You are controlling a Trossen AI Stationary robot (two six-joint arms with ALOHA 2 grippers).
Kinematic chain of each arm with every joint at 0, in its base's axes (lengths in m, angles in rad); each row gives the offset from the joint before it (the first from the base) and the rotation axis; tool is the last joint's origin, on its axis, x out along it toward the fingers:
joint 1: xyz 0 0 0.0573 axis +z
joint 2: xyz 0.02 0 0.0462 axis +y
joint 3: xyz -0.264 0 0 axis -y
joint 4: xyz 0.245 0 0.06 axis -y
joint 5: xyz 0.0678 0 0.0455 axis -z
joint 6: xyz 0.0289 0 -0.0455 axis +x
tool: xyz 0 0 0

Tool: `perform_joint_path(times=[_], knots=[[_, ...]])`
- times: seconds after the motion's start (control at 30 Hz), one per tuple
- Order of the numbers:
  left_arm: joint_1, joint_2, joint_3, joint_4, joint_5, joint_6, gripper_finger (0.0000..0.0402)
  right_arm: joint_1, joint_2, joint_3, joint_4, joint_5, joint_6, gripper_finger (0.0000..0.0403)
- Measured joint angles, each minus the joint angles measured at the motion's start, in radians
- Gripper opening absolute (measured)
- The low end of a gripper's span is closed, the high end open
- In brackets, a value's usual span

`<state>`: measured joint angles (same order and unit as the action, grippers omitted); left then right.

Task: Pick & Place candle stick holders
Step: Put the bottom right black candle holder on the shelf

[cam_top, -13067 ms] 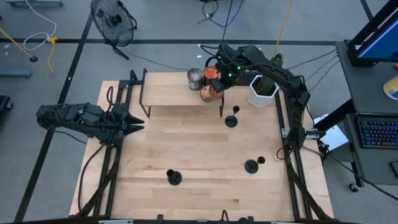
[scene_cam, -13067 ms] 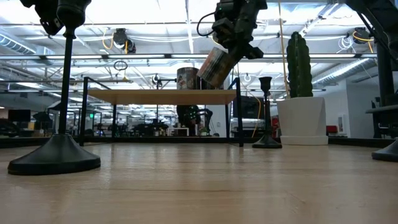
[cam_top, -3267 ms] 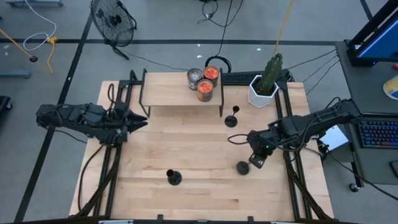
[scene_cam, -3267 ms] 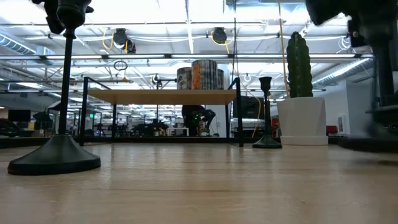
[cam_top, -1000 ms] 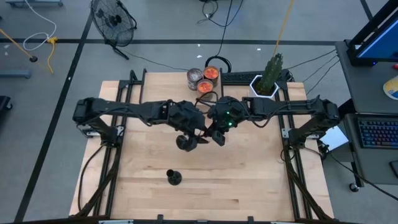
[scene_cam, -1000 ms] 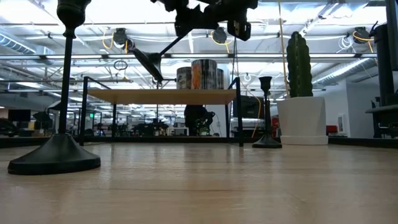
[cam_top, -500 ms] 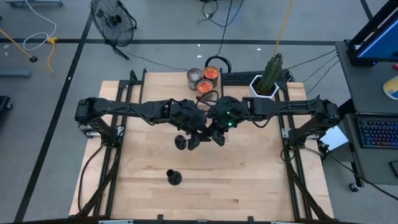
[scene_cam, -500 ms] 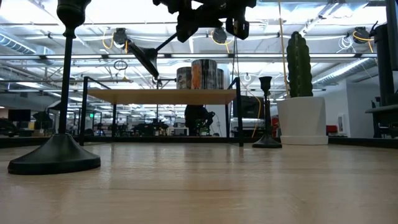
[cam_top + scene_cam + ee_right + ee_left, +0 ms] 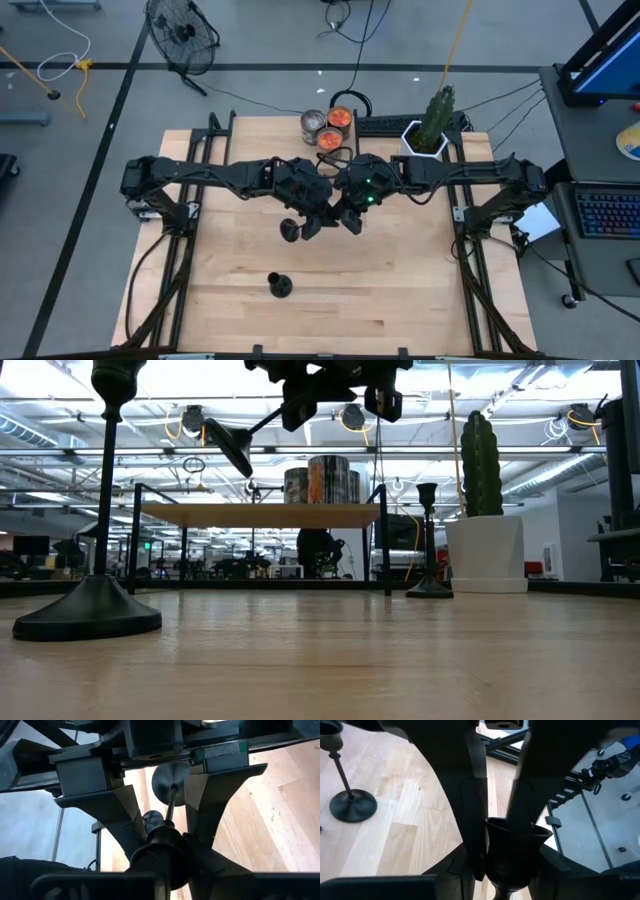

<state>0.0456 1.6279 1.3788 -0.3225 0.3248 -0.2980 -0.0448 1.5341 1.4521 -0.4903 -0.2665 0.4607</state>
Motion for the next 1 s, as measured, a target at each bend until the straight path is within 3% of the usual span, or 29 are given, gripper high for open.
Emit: perform_joint_path(times=[0.17,0.43,0.67,0.8,1.0], knots=[[0.0,0.0,0.0,-0.004,0.0,-0.002,0.0131,0.0,0.0,0.0,0.006,-0.001,0.014,0.0063],[0.0,0.0,0.0,-0.045,-0.001,-0.004,0.0117,0.0,0.002,0.0,0.009,0.001,0.018,0.0068],[-0.002,0.0,-0.001,-0.053,0.006,-0.012,0.008,0.0,0.001,0.0,0.01,0.011,0.031,0.0092],[-0.002,0.0,-0.001,-0.056,0.014,-0.009,0.0022,-0.001,0.0,0.0,0.009,0.008,0.04,0.0114],[-0.004,0.0,-0.001,-0.058,0.013,-0.017,0.0026,-0.001,0.0,0.0,0.009,0.007,0.046,0.0132]])
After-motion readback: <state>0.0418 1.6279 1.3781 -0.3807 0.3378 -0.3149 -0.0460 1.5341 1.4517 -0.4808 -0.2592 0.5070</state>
